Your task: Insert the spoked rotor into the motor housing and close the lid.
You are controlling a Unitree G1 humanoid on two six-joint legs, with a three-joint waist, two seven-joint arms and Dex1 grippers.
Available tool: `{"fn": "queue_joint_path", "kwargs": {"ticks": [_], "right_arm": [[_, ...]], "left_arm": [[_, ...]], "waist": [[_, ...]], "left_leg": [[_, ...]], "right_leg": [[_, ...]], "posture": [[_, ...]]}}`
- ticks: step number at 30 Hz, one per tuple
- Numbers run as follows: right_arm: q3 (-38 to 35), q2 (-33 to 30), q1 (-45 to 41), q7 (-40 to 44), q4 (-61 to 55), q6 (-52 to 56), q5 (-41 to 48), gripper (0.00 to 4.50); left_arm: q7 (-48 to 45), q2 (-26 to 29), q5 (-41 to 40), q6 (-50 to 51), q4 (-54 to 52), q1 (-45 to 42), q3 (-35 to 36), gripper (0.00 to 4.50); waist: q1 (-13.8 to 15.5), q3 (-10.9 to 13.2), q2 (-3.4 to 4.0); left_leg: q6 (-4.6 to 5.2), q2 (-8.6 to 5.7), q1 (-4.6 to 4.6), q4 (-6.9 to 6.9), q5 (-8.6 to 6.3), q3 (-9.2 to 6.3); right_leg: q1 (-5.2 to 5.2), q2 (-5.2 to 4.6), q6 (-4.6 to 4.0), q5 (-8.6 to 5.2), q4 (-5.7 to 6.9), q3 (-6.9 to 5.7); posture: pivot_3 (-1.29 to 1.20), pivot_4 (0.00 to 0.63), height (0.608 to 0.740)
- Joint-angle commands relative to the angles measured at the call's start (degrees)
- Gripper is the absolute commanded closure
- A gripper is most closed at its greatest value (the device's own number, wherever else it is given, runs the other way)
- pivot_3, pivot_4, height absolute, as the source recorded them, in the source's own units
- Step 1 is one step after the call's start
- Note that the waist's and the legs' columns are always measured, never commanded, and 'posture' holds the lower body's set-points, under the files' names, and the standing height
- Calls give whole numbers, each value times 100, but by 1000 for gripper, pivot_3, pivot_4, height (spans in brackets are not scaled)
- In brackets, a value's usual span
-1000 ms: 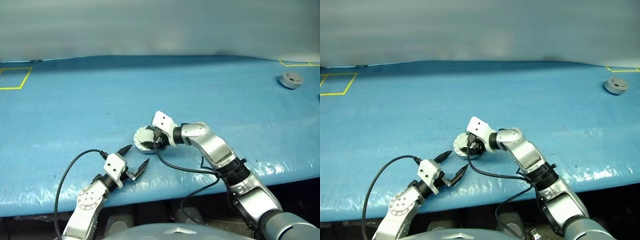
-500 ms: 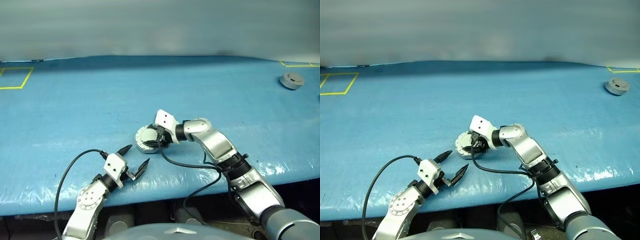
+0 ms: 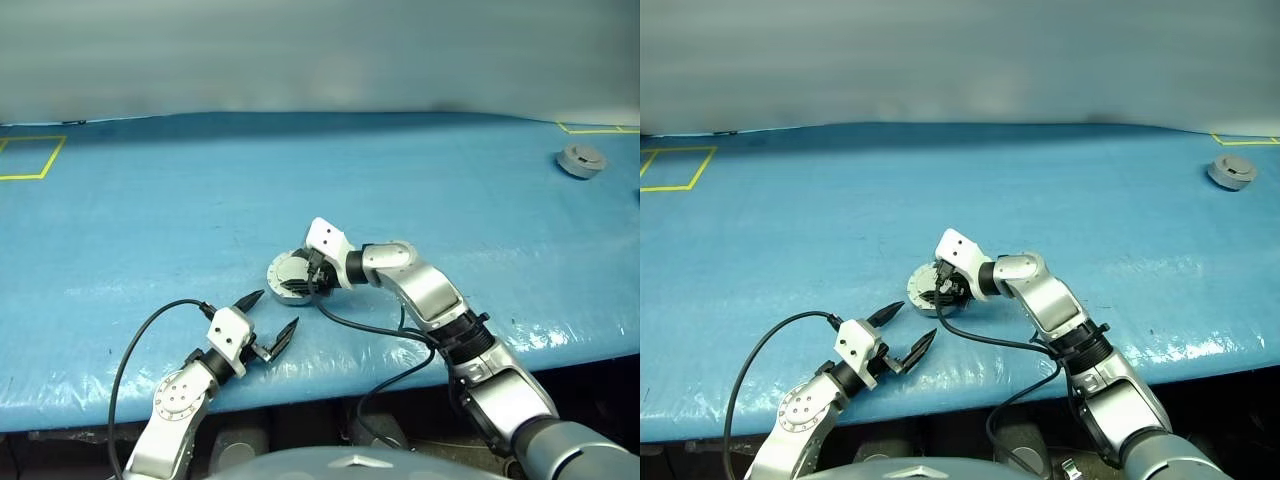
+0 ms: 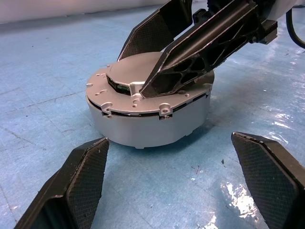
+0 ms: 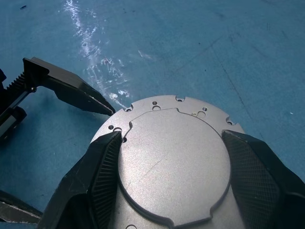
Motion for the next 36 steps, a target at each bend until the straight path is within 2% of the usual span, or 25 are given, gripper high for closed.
{"fn": "queue_joint_path", "kwargs": {"ticks": [1, 24, 36], "right_arm": [[180, -11, 150, -37, -165, 53, -90, 1467], [153, -104, -102, -83, 727, -717, -390, 1467], [239, -263, -181, 484, 890, -477, -305, 1467]], "left_arm": [[7, -6, -36, -82, -68, 3, -1, 0], [28, -21, -30, -62, -91, 21, -12, 0], [15, -17, -45, -69, -72, 8, 1, 0]], "waist": [[-1, 0, 0], [8, -1, 1], [22, -3, 4]], "left_leg": [[0, 0, 0, 0, 0, 0], [0, 4, 8, 5, 0, 0], [0, 4, 5, 3, 0, 1]], "right_leg": [[0, 0, 0, 0, 0, 0], [4, -2, -1, 0, 2, 0], [5, -8, 0, 0, -3, 0]], "posture": [[0, 150, 740], [0, 150, 740], [0, 150, 740]]}}
